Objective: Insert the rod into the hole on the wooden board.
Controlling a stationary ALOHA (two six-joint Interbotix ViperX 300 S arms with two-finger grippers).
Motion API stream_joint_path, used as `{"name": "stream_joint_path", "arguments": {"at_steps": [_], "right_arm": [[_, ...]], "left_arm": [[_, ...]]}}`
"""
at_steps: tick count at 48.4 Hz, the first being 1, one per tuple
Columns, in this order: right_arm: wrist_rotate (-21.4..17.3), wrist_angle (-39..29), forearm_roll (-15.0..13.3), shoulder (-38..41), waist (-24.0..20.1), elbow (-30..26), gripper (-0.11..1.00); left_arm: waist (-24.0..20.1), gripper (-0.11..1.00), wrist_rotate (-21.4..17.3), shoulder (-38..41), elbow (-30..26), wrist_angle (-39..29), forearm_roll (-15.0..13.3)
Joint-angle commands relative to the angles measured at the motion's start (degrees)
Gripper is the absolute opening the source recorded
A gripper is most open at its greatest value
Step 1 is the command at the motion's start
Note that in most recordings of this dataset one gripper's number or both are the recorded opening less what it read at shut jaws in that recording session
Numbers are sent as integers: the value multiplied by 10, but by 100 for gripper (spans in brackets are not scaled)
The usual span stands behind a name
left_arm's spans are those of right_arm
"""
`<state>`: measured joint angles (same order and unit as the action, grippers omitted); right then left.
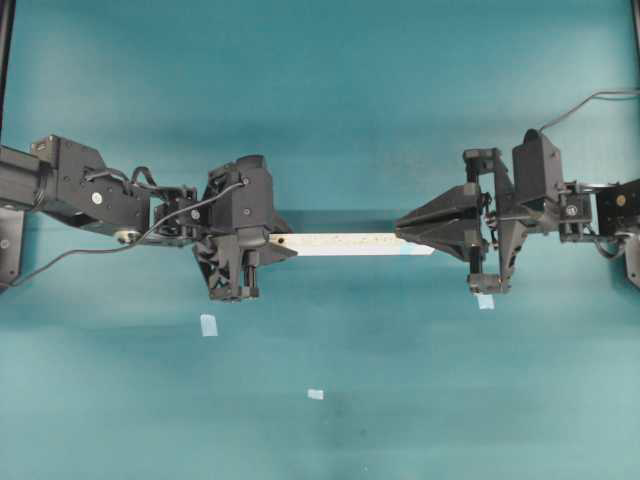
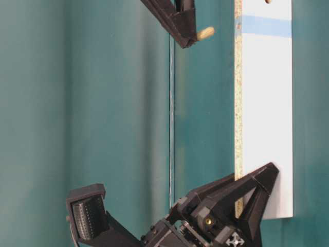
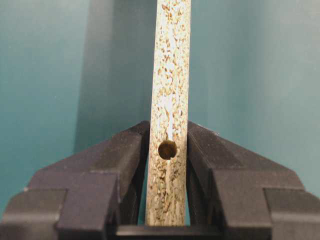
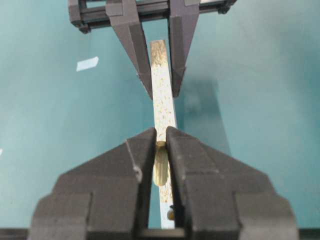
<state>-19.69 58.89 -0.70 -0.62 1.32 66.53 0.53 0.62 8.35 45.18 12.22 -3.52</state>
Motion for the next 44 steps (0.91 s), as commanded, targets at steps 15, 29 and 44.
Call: {"name": "stream_joint_path", "arguments": {"at_steps": [15,29,44], "right_arm": [[1,5,2,-4,1,9,11],[1,4,2,11,2,6,11],[9,6,4,20,1,1,11]], "left_arm": [[5,33,6,-8,-11,-3,0],[5,33,6,-8,-11,-4,1],[5,33,6,-8,-11,-4,1]]}}
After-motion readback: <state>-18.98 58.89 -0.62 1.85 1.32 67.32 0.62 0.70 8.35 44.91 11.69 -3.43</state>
